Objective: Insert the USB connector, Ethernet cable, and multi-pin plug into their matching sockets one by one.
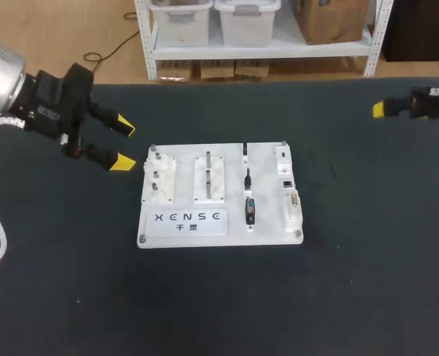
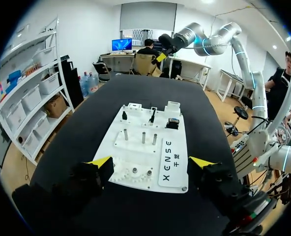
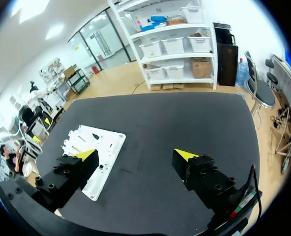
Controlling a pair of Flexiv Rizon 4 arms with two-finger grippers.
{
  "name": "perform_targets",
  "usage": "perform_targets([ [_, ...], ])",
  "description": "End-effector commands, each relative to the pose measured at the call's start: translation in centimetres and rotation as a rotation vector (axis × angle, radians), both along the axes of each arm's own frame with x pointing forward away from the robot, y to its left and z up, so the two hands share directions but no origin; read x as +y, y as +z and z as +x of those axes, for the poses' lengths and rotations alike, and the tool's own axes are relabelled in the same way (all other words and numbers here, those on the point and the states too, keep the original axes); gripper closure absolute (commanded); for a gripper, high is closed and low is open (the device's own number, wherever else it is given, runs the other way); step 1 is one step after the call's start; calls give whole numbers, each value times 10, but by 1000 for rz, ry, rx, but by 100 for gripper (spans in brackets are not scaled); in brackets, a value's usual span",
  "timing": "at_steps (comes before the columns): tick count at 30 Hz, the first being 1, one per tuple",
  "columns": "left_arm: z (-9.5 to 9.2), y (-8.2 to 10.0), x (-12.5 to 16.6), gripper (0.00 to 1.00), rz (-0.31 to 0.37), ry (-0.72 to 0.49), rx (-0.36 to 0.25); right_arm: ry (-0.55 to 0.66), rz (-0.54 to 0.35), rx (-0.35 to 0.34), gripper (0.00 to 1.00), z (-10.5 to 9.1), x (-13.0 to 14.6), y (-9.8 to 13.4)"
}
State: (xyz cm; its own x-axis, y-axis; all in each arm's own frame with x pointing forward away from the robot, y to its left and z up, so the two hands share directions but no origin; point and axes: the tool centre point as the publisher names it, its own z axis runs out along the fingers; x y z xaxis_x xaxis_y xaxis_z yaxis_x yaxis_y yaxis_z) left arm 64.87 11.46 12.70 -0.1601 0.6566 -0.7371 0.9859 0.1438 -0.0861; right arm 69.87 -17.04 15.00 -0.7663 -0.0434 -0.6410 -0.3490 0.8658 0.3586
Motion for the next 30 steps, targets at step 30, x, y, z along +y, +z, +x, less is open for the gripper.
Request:
perform_targets([
  [30, 0, -1, 1, 0, -3, 0, -3, -148, -417, 443, 0, 54, 228, -105],
])
